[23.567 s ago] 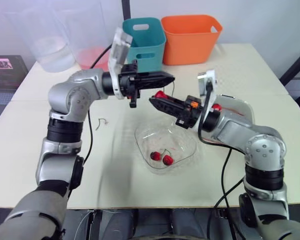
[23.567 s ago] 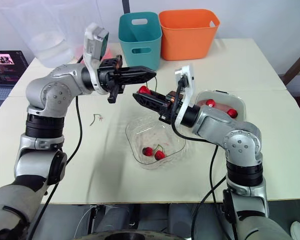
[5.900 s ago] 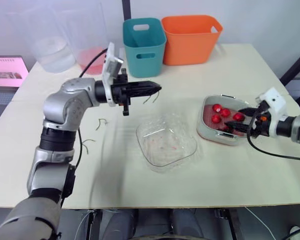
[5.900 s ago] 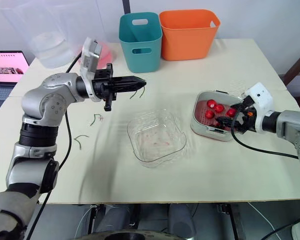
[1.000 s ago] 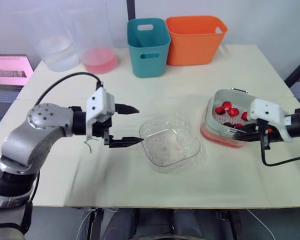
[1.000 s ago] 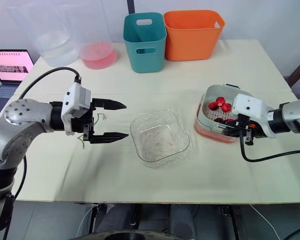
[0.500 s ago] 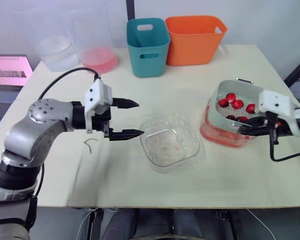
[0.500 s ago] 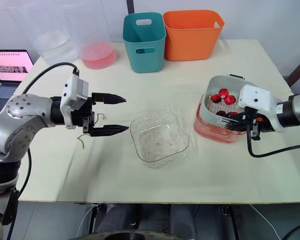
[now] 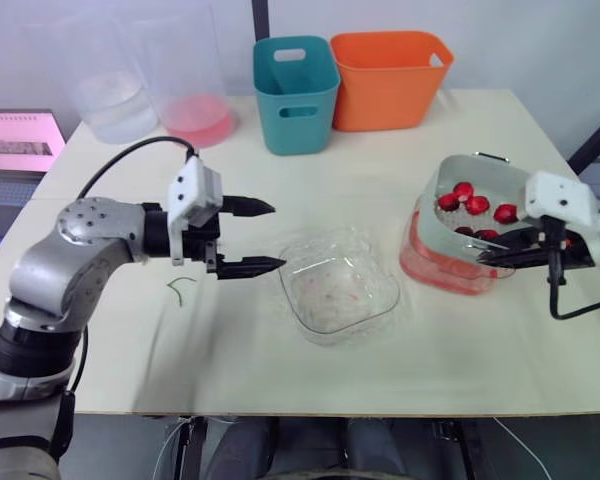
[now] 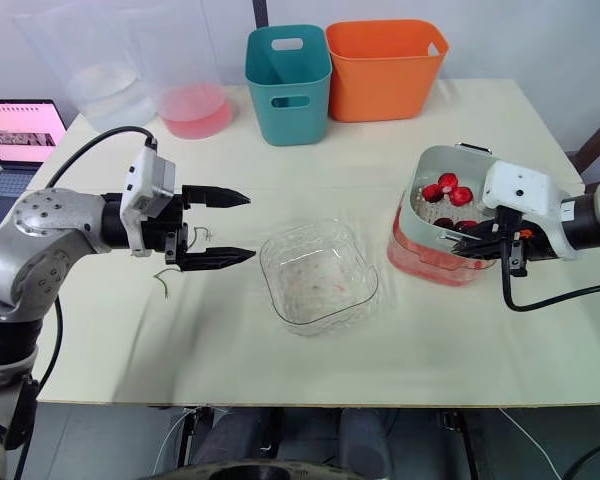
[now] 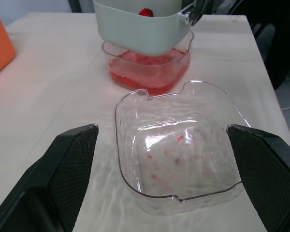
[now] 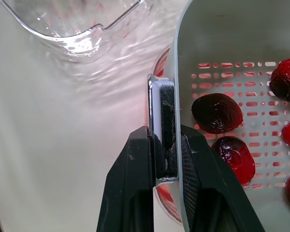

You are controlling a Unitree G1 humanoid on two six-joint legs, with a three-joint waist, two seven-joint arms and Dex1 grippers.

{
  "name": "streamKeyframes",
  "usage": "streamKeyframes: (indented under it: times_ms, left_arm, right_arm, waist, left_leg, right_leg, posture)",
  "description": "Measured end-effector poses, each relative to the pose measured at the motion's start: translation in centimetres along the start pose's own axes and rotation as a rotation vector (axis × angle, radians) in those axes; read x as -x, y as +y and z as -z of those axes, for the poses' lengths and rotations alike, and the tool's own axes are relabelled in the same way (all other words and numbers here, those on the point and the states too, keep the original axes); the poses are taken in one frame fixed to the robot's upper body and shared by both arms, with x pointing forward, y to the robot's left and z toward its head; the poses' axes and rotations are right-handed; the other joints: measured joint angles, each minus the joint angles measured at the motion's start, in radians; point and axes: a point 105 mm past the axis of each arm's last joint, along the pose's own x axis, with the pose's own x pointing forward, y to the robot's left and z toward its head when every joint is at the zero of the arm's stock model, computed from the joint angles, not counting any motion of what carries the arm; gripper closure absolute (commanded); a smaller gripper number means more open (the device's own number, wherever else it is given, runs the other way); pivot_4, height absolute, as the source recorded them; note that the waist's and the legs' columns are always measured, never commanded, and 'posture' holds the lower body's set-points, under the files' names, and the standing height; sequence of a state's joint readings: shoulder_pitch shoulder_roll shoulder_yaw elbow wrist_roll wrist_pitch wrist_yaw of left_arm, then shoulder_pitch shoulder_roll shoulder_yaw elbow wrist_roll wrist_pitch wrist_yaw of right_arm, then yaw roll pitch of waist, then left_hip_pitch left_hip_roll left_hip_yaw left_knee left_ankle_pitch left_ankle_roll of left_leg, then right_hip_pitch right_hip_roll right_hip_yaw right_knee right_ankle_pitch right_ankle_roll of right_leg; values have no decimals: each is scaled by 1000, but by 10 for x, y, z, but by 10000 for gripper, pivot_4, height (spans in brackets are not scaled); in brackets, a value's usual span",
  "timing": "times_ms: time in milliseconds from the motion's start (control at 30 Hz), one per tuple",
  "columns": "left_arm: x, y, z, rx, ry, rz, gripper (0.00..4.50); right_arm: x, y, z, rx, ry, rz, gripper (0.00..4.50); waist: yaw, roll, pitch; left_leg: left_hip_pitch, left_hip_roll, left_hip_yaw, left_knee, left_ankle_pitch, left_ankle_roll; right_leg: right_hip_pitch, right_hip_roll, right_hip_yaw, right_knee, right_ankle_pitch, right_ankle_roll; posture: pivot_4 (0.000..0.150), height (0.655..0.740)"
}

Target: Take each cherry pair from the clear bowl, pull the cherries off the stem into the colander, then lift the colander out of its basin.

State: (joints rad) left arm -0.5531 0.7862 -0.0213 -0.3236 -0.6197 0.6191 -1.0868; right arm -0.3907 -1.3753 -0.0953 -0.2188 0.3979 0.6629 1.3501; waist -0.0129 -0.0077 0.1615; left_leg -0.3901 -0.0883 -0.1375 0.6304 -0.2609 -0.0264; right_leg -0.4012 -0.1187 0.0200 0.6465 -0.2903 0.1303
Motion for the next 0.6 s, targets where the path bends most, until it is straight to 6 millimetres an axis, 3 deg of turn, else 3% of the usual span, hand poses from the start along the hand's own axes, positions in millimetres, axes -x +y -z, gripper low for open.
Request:
streamKeyframes:
  times_ms: [600]
  left_arm:
    - [2,6,3,-4,7,-23,0]
  right_arm:
    - [1,1,-1,1,9,-2,42728]
  waist:
    - [0,0,0]
  left_leg:
    - [0,0,0,0,0,0]
  right_leg:
    - [0,0,0,0,0,0]
  posture:
    - [1500,7400]
